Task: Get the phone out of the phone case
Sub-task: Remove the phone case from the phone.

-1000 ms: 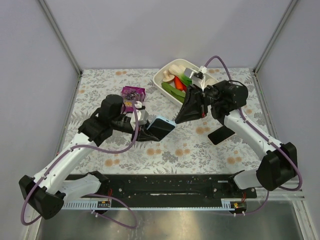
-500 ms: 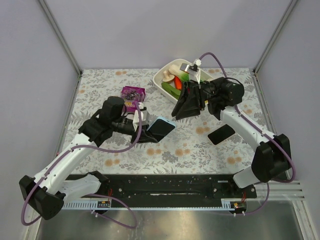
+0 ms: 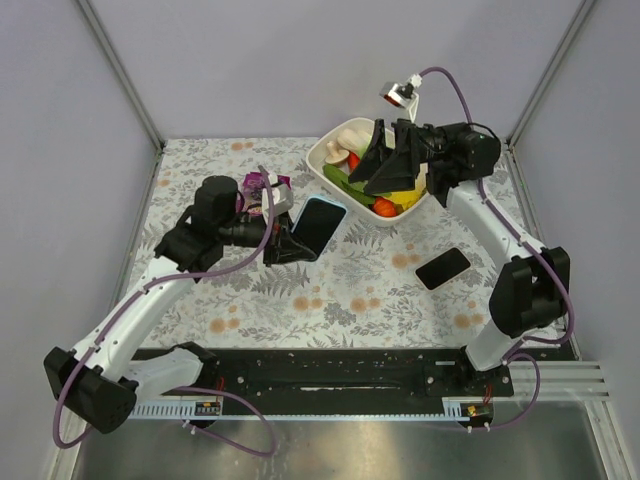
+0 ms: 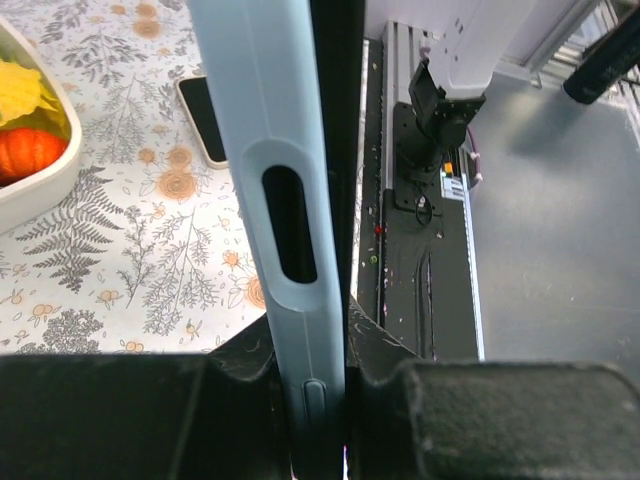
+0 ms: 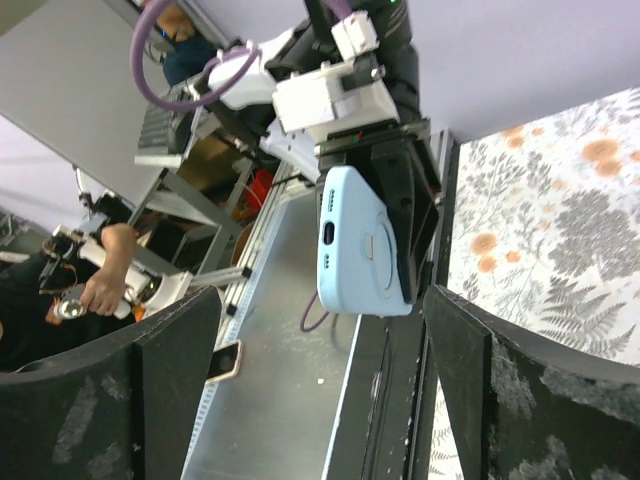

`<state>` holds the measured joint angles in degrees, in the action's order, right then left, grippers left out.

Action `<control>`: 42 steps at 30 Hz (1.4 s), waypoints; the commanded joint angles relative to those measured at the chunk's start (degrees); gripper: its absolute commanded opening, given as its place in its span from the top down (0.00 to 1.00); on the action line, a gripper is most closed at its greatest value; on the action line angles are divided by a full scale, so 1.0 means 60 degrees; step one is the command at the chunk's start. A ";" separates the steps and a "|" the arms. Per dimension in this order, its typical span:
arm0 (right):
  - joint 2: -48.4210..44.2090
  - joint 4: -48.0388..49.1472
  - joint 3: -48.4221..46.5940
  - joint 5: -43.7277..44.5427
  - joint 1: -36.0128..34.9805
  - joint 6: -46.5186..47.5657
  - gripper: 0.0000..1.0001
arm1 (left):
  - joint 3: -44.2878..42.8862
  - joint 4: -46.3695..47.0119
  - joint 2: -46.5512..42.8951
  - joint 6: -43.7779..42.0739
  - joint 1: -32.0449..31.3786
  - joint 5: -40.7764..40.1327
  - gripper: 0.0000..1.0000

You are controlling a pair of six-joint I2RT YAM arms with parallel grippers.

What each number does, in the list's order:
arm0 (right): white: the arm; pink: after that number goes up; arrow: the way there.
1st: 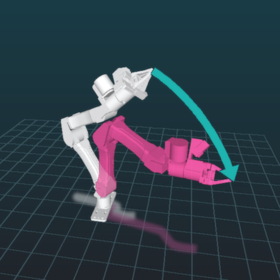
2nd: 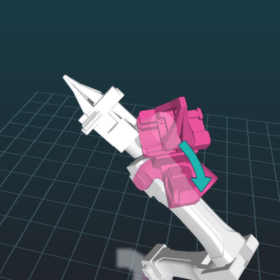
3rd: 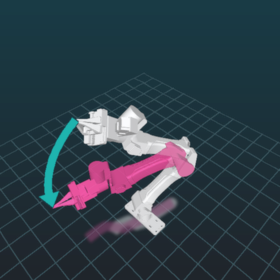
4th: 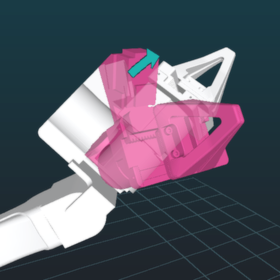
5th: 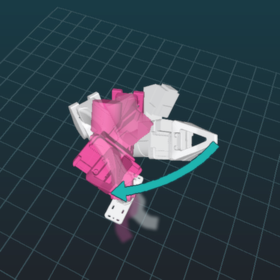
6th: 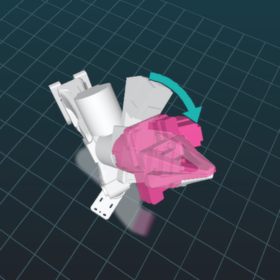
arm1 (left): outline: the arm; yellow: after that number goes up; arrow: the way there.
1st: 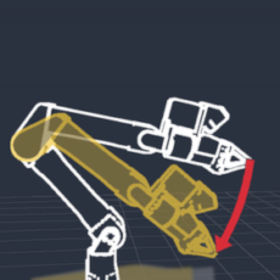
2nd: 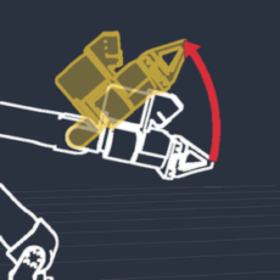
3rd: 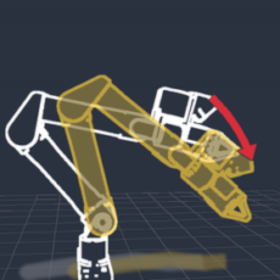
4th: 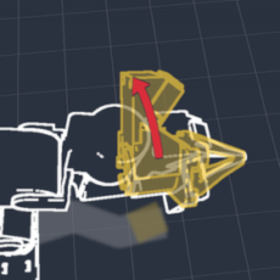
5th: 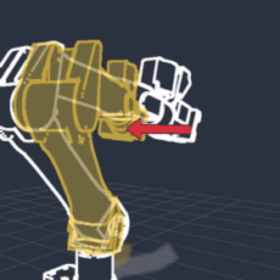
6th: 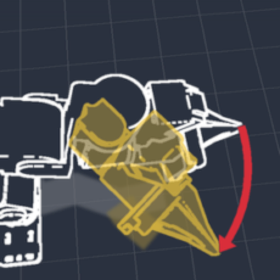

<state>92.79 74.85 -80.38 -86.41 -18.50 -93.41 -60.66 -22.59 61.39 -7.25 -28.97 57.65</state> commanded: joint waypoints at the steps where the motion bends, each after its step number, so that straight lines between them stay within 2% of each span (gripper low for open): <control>1: 0.0485 -0.1526 -0.1892 0.0587 0.0270 0.0636 0.06 | -0.1109 0.1040 0.0067 0.0869 0.0345 -0.0013 1.00; 2: 0.0530 -0.2707 -0.2346 0.0719 0.0315 0.1453 0.05 | -0.1255 0.1055 0.0125 0.1016 0.0404 -0.0129 1.00; 4: 0.0429 -0.6887 -0.3428 0.1449 0.0490 0.4696 0.01 | -0.1563 0.1157 0.0184 0.1178 0.0550 -0.0276 1.00; 6: 0.0442 -1.4179 -0.5503 0.3097 0.0448 1.0267 0.01 | -0.1885 0.1085 0.0272 0.1602 0.0624 -0.0554 1.00; 7: 0.0689 -1.5653 -0.6472 0.3543 0.0360 1.1846 0.01 | -0.1973 0.1041 0.0301 0.1603 0.0653 -0.0555 1.00; 9: 0.1187 -1.5917 -0.7371 0.3563 0.0388 1.1469 0.01 | -0.2149 0.0997 0.0301 0.1603 0.0727 -0.0454 1.00; 12: 0.1293 -1.5932 -0.7522 0.3620 0.0286 1.1450 0.01 | -0.2121 0.1302 0.0214 0.1880 0.0829 -0.0175 1.00; 16: 0.0547 -1.5932 -0.6587 0.3986 -0.0064 1.2080 0.00 | -0.1449 0.3394 0.0009 0.3635 0.1180 0.0060 1.00; 20: -0.0084 -1.5976 -0.5648 0.4163 -0.0592 1.2520 0.00 | -0.0979 0.4626 0.0009 0.4531 0.1328 0.0074 1.00; 24: -0.0552 -1.5772 -0.4785 0.4440 -0.1031 1.3018 0.01 | -0.0292 0.6513 -0.0050 0.5775 0.1415 0.0221 1.00; 28: -0.0715 -1.4895 -0.4139 0.4412 -0.1281 1.2610 0.05 | 0.0485 0.8127 -0.0152 0.6684 0.1415 0.0367 1.00; 32: -0.0773 -1.4176 -0.3860 0.4134 -0.1355 1.2126 0.09 | 0.0779 0.8116 -0.0270 0.6541 0.1430 0.0338 1.00; 42: -0.0671 -1.3882 -0.3903 0.4148 -0.1589 1.1862 0.21 | 0.1029 0.7706 -0.0475 0.6145 0.1401 0.0412 1.00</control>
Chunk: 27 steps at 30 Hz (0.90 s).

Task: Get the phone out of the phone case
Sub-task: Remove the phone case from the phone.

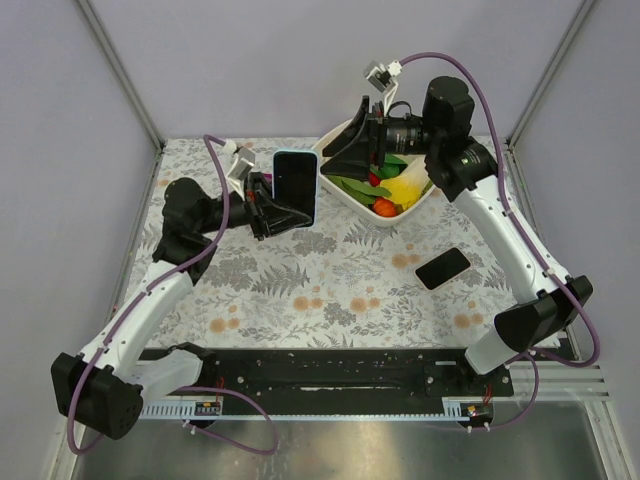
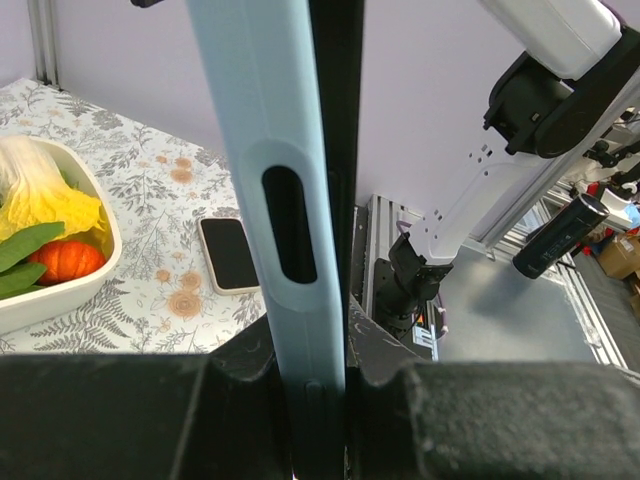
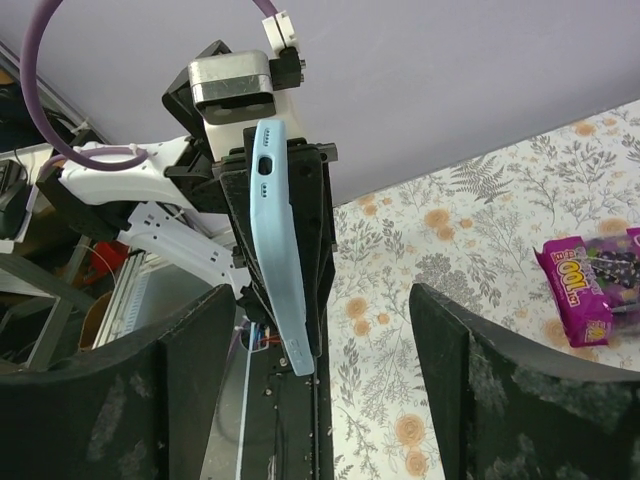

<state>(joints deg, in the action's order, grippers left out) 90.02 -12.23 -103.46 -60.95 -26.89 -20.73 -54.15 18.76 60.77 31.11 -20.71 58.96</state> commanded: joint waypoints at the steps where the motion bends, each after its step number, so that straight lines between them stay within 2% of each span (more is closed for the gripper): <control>1: -0.0194 0.0675 -0.0086 -0.0125 -0.0219 -0.0323 0.23 | -0.0057 0.0625 -0.0373 -0.0380 -0.0005 0.0222 1.00; 9: -0.0091 0.0895 -0.0232 -0.0257 -0.0469 -0.0602 0.32 | -0.0101 -0.0109 -0.0446 -0.1025 -0.0108 0.0222 1.00; 12: -0.0106 0.0940 -0.0203 -0.0286 -0.0527 -0.0617 0.41 | -0.0086 -0.0154 -0.0475 -0.1055 -0.0108 0.0251 1.00; 15: -0.0178 0.0940 -0.0101 -0.0272 -0.0527 -0.0602 0.59 | -0.0057 -0.0168 -0.0490 -0.1026 -0.0137 0.0281 1.00; 22: -0.0354 0.1115 0.0119 -0.0593 -0.0527 -0.0646 0.63 | 0.0031 0.0021 -0.0505 -0.0909 -0.0123 0.0354 1.00; 23: -0.0398 0.1260 0.0206 -0.0681 -0.0527 -0.0704 0.67 | 0.0089 0.0138 -0.0519 -0.0836 -0.0137 0.0412 1.00; 25: -0.0457 0.1684 0.0382 -0.0900 -0.0527 -0.1084 0.82 | 0.0308 0.0780 -0.0549 -0.0500 -0.0123 0.0544 1.00; 27: -0.0530 0.2559 0.0703 -0.1076 -0.0527 -0.1683 0.92 | 0.0557 0.1833 -0.0549 0.0041 -0.0122 0.0647 1.00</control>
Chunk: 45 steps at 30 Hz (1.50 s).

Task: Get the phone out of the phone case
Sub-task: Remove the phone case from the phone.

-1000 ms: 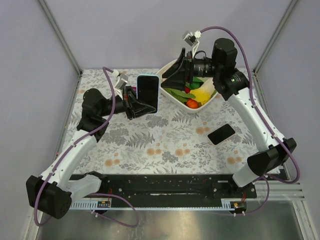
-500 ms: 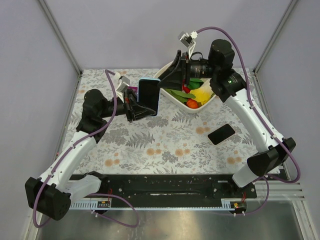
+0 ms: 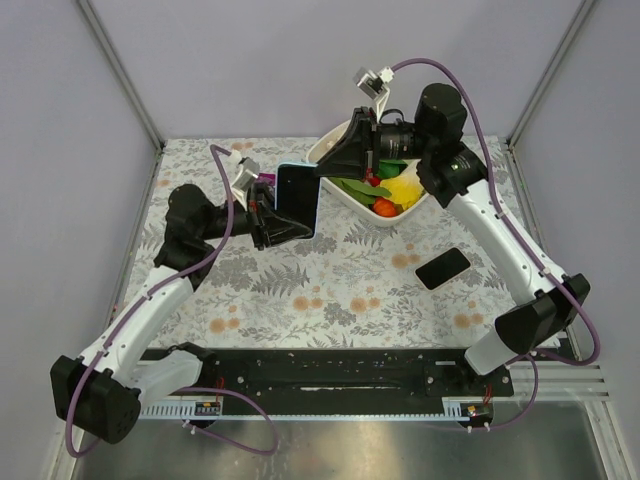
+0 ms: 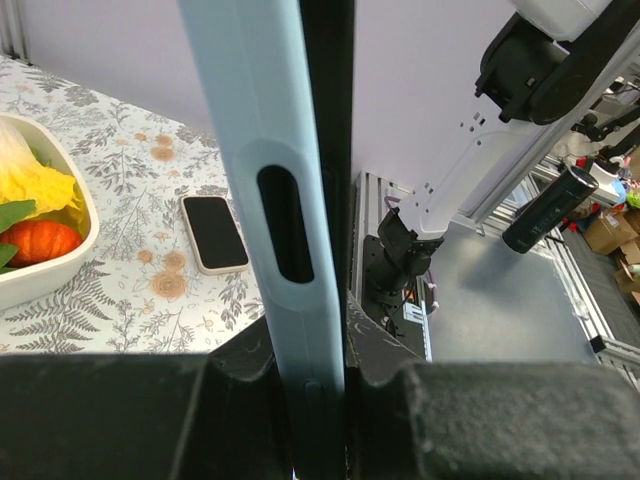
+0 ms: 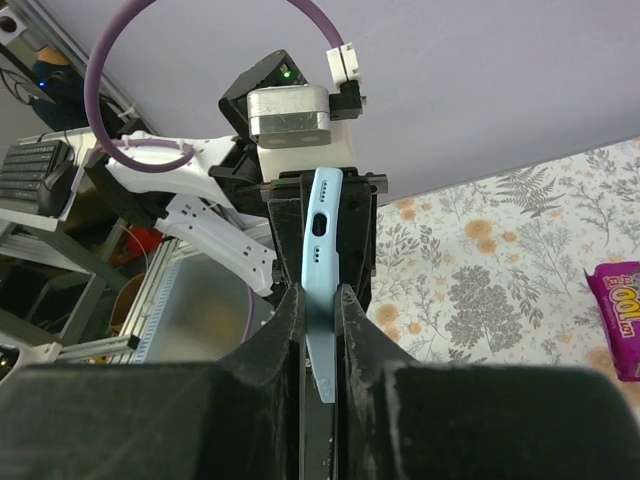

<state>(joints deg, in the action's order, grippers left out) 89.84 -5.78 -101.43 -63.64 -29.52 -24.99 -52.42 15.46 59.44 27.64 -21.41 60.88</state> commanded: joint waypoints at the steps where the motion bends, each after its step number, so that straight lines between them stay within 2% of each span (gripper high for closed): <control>1: -0.0530 0.2100 0.0511 -0.0731 -0.0090 -0.1469 0.95 | 0.0343 0.2548 -0.0341 0.0754 0.0008 0.0385 1.00; 3: -0.0545 0.2893 0.0746 -0.0936 -0.0090 -0.2130 0.99 | 0.0373 0.2638 -0.0341 0.0770 -0.0006 0.0458 1.00; 7: -0.0428 0.3261 0.0674 -0.1288 -0.0090 -0.2717 1.00 | 0.0387 0.2301 -0.0370 0.0419 -0.0006 0.0561 1.00; 10: -0.0297 0.5466 0.0980 -0.1697 -0.0134 -0.4571 1.00 | 0.0417 0.1733 -0.0414 -0.0281 -0.0094 0.0736 1.00; 12: -0.0136 0.7050 0.1186 -0.1888 -0.0207 -0.5980 1.00 | 0.0271 0.0797 -0.0458 -0.1189 -0.0167 0.0810 1.00; 14: -0.0004 0.7918 0.1260 -0.2064 -0.0368 -0.6730 1.00 | -0.0006 -0.0345 -0.0488 -0.2330 -0.0240 0.0839 1.00; 23: 0.0260 0.8404 0.1392 -0.2460 -0.0984 -0.7259 1.00 | -0.1281 -0.4403 -0.0649 -0.5613 -0.0621 0.0737 1.00; 27: 0.0436 0.9151 0.1465 -0.2665 -0.1086 -0.7903 1.00 | -0.1809 -0.5972 -0.0634 -0.7225 -0.0928 0.0444 1.00; 36: 0.0568 0.9562 0.1655 -0.3149 -0.1423 -0.8124 1.00 | -0.2175 -0.7439 -0.0795 -0.8765 -0.1324 -0.0069 1.00; 45: 0.0597 0.9855 0.1817 -0.3705 -0.1862 -0.8213 1.00 | -0.2615 -0.8451 -0.0985 -0.9513 -0.1500 -0.0171 1.00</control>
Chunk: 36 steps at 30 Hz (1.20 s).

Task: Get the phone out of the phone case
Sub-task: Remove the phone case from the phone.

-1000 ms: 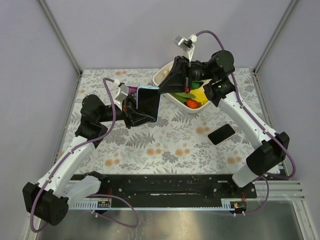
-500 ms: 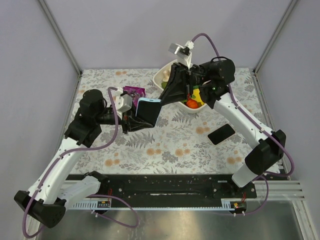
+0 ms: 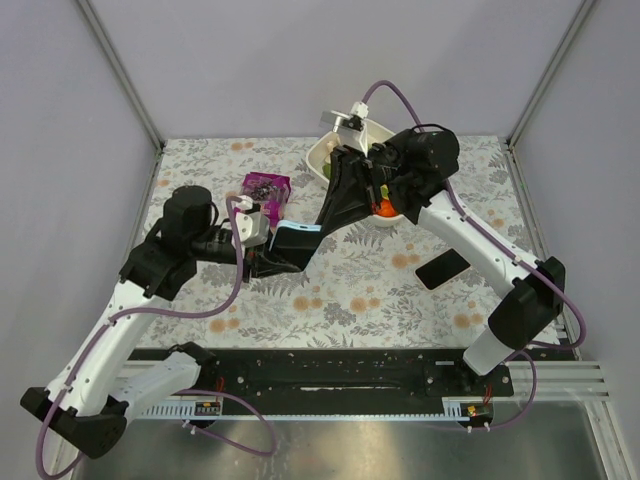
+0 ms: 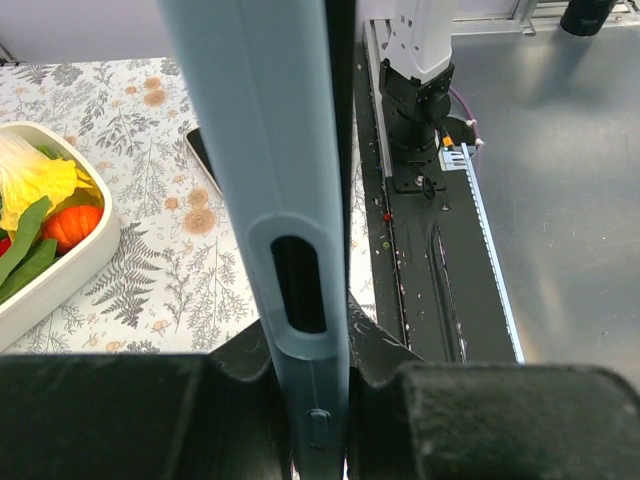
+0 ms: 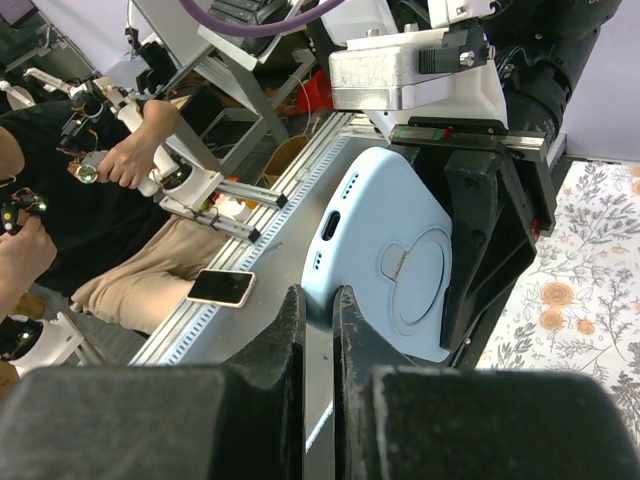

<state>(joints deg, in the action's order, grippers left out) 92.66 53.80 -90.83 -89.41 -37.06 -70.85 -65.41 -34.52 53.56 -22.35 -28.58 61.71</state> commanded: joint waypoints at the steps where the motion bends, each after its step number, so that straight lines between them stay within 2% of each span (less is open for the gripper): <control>1: 0.0128 -0.0075 0.0035 0.0502 -0.0635 -0.0570 1.00 | -0.0480 -0.0149 -0.0006 -0.1226 -0.0291 -0.0310 1.00; 19: 0.0157 -0.0646 0.0138 -0.0041 -0.1163 -0.0042 1.00 | -0.0730 -0.0516 0.0009 -0.1387 -0.0437 -0.0529 1.00; 22: 0.0171 -0.0719 0.0050 0.0047 -0.1104 -0.0101 1.00 | -0.0759 -0.0312 0.0023 -0.1052 -0.0423 -0.0763 1.00; 23: 0.0215 -0.0850 -0.0081 0.0091 -0.1046 -0.0130 0.97 | -0.0730 -0.0180 0.0009 -0.0906 -0.0336 -0.0837 1.00; 25: 0.0216 -0.0705 -0.0155 0.0324 -0.0783 -0.0306 0.84 | -0.0642 0.0113 0.0023 -0.0482 -0.0218 -0.0866 1.00; 26: 0.0186 -0.0937 -0.0228 0.0442 -0.0593 -0.0234 0.66 | -0.0555 0.0317 -0.0006 -0.0291 -0.0145 -0.0881 1.00; 27: 0.0143 -0.1099 -0.0272 0.0559 -0.0417 -0.0160 0.58 | -0.0496 0.0435 -0.0020 -0.0144 -0.0072 -0.0867 1.00; 28: 0.0070 -0.1318 -0.0301 0.0676 -0.0241 0.0014 0.46 | -0.0423 0.0538 -0.0020 0.0003 -0.0013 -0.0881 1.00; 29: -0.0033 -0.1639 -0.0302 0.0837 -0.0051 0.0248 0.44 | -0.0350 0.0670 -0.0020 0.0164 0.0060 -0.0896 1.00; 31: -0.0354 -0.3521 -0.0389 0.1203 0.0257 0.1707 0.38 | -0.0189 0.1093 0.0038 0.0719 0.0236 -0.0882 1.00; 33: -0.0706 -0.7537 -0.0753 0.1933 0.0463 0.4673 0.36 | -0.0028 0.1504 0.0082 0.1203 0.0339 -0.0750 1.00; 35: -0.0912 -1.1876 -0.1602 0.2914 0.0478 0.8597 0.35 | 0.0061 0.1812 0.0126 0.1540 0.0368 -0.0720 1.00; 36: -0.1000 -1.2433 -0.1678 0.3020 0.0464 0.9122 0.36 | 0.0105 0.1929 0.0126 0.1673 0.0383 -0.0735 1.00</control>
<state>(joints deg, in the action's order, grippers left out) 91.70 19.31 -93.69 -80.73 -34.79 -50.81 -65.19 -33.04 54.37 -18.55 -26.79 56.64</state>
